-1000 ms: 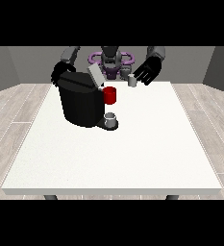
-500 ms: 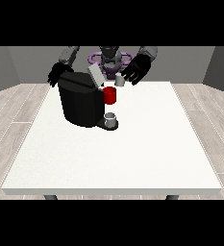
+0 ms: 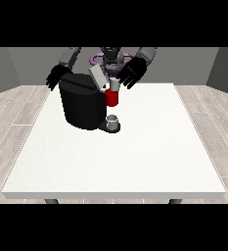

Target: Insert the coffee pod into the coffee machine and close the lid

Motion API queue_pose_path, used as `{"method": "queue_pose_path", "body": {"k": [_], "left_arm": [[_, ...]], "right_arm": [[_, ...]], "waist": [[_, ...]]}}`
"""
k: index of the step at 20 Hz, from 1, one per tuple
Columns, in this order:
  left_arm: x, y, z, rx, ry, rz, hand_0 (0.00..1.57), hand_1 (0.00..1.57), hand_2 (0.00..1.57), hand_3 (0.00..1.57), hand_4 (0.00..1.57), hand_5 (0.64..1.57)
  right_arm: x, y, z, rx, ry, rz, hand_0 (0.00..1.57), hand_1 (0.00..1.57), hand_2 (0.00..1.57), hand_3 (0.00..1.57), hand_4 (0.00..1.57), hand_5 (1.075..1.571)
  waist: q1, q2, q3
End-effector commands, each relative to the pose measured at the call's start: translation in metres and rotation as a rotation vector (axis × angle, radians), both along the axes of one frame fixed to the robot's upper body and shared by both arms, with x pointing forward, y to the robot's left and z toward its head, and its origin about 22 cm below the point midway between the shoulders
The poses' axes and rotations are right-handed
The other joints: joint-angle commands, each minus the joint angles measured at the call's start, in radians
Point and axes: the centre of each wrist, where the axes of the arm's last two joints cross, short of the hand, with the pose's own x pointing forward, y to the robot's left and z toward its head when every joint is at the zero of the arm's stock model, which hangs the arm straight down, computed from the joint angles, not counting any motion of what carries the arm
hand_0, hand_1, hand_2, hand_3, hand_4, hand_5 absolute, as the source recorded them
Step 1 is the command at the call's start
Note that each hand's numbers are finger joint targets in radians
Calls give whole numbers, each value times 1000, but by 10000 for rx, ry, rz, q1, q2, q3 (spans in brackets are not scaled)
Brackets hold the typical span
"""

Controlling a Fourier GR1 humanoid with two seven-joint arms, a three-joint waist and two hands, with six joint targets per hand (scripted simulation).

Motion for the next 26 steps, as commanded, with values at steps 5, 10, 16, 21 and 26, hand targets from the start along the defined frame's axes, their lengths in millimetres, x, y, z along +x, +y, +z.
{"method": "queue_pose_path", "body": {"k": [5,10,16,21,26], "left_arm": [[2,-9,-2,303,100,-182,1326,1326,1335,1233,503,1571],[3,-3,5,204,108,92,1251,1251,1294,1208,506,1571],[2,1,-10,202,162,-126,1203,1203,1272,1200,500,1571],[4,-5,-5,218,323,-158,1160,1160,1244,1185,506,1571],[3,-1,-17,231,608,39,1221,1221,1275,1199,488,1571]], "right_arm": [[0,9,0,233,-85,-167,0,0,0,0,498,1571],[2,-5,18,139,-125,206,0,0,0,0,513,1571],[-16,7,-10,17,-15,48,0,0,0,0,462,1571],[4,-13,15,329,-194,-252,0,0,0,0,435,1571],[-6,-21,3,470,86,-141,0,0,0,0,446,1571]], "waist": [[61,240,1],[-305,170,-1],[-212,243,-3],[52,221,-1],[-132,99,-1]]}}
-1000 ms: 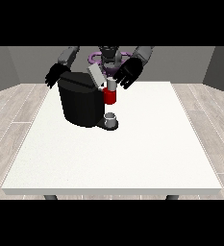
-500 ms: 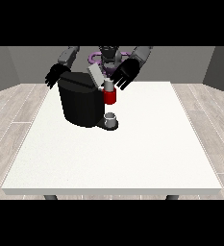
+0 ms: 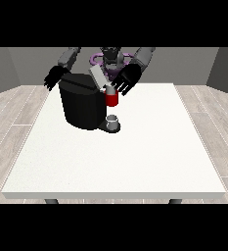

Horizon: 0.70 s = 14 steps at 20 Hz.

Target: Insert the coffee pod into the coffee machine and close the lid

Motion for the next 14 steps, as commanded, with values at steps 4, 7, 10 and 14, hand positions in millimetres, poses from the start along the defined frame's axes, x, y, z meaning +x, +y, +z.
{"method": "queue_pose_path", "body": {"k": [4,7,10,14], "left_arm": [[1,0,-3,58,107,-174,1221,1221,1265,1171,485,1571],[3,-11,0,30,223,2,1196,1196,1240,1142,466,1571],[1,12,3,158,253,192,1161,1161,1195,1058,457,1571],[-1,6,-15,362,171,5,1118,1118,1158,990,442,1571]], "right_arm": [[6,2,9,66,-143,-341,0,0,0,0,418,1571],[1,2,-1,-156,93,-150,0,0,0,0,397,1571],[-7,6,5,-231,-127,209,0,0,0,0,401,1571],[-1,-8,9,-142,110,-66,0,0,0,0,431,1571]], "waist": [[105,243,-4],[-50,217,-2],[-282,45,-4],[22,4,-4]]}}
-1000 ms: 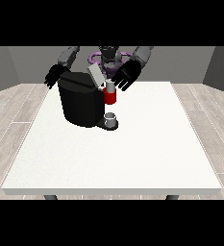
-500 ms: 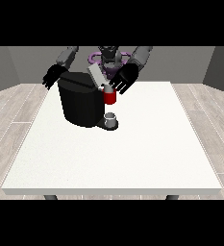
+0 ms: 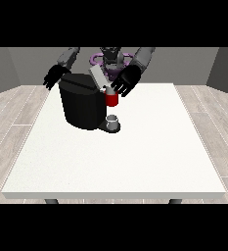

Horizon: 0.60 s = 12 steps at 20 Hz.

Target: Insert the coffee pod into the coffee machine and close the lid

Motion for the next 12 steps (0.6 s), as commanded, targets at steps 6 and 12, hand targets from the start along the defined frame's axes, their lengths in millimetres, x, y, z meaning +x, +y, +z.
{"method": "queue_pose_path", "body": {"k": [6,12], "left_arm": [[-2,18,-5,293,35,155,1058,1058,1125,961,367,1571],[0,-11,-3,771,-65,-439,912,912,1022,865,363,1571]], "right_arm": [[-7,-1,-1,231,218,208,0,0,0,0,459,1571],[2,3,-9,69,8,-156,0,0,0,0,419,1571]], "waist": [[-82,-131,-18],[320,152,-14]]}}
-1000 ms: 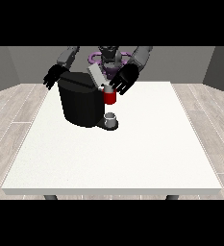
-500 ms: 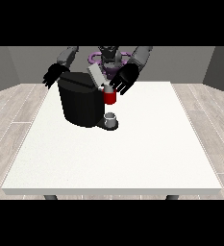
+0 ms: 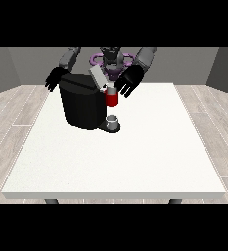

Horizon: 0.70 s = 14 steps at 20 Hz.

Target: Insert the coffee pod into the coffee machine and close the lid

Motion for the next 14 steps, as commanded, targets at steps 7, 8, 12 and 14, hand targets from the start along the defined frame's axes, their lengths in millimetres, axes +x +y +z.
{"method": "queue_pose_path", "body": {"k": [7,8,12,14], "left_arm": [[-1,7,-24,1085,1023,-32,0,0,0,0,0,1571],[0,5,4,1245,563,-59,0,0,0,0,0,1571],[-1,4,-3,1107,760,-323,0,0,0,0,0,1571],[-4,10,-24,1214,970,-292,0,0,0,0,0,1571]], "right_arm": [[-5,8,3,-100,430,112,0,0,0,0,344,1571],[6,12,11,-42,98,-95,0,0,0,0,387,1571],[-4,9,-11,-76,209,-392,0,0,0,0,416,1571],[-15,-14,-25,177,592,-274,0,0,0,0,363,1571]], "waist": [[-165,-379,-19],[31,-75,-16],[242,-367,-15],[218,-816,-14]]}}
